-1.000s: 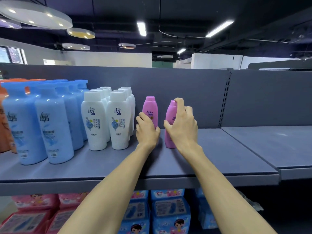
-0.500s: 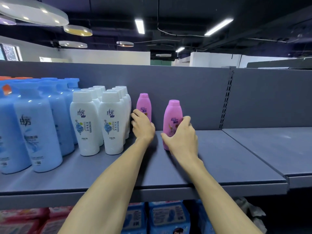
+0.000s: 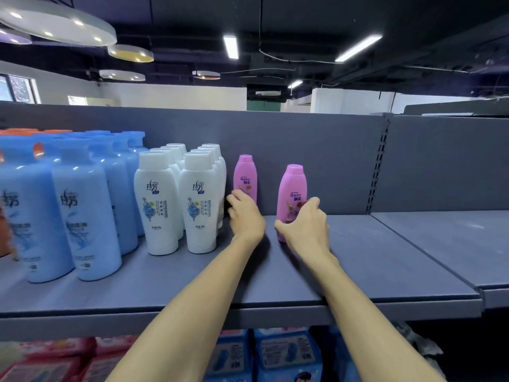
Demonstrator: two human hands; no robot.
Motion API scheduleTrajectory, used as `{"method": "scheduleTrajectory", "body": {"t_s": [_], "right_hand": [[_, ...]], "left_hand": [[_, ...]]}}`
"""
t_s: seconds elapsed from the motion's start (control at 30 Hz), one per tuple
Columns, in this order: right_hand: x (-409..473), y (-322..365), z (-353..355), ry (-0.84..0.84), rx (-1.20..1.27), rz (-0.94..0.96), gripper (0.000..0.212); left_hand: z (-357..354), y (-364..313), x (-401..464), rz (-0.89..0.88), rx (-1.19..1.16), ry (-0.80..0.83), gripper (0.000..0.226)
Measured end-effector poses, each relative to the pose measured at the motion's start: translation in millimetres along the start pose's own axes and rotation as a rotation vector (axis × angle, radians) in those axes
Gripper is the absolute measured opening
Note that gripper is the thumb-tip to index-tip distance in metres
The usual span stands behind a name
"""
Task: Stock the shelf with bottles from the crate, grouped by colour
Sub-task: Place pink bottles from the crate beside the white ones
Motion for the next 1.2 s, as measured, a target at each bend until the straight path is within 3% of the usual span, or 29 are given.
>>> {"method": "scheduleTrajectory", "body": {"t_s": [0.1,0.23,0.8,1.2], "right_hand": [[8,7,-8,0.009,0.030,-0.011,0.053],[15,27,-27,0.057,0.065,-0.004,0.055],[22,70,-78,0.087,0.082,0.022,0.056],[13,74,-51,0.117,0.005,0.049,0.066]], "left_hand": [[26,-3,-25,-0.165,0.042,0.104,0.028],[65,12,-47,-0.289,0.077,0.110,0.016],[119,55,-73,-0.287,0.044,-0.008,0.023],[142,51,-76,-0.300,0.094,0.005,0.029]]}}
Point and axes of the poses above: each hand's wrist, its own x-axis towards the middle knuckle, its own z-axis out of the back of the hand, y = z × x, the point moved 2 cm from there along x, towards the middle knuckle, and after that the axes turned 3 degrees about -x, right-handed, at the moved point
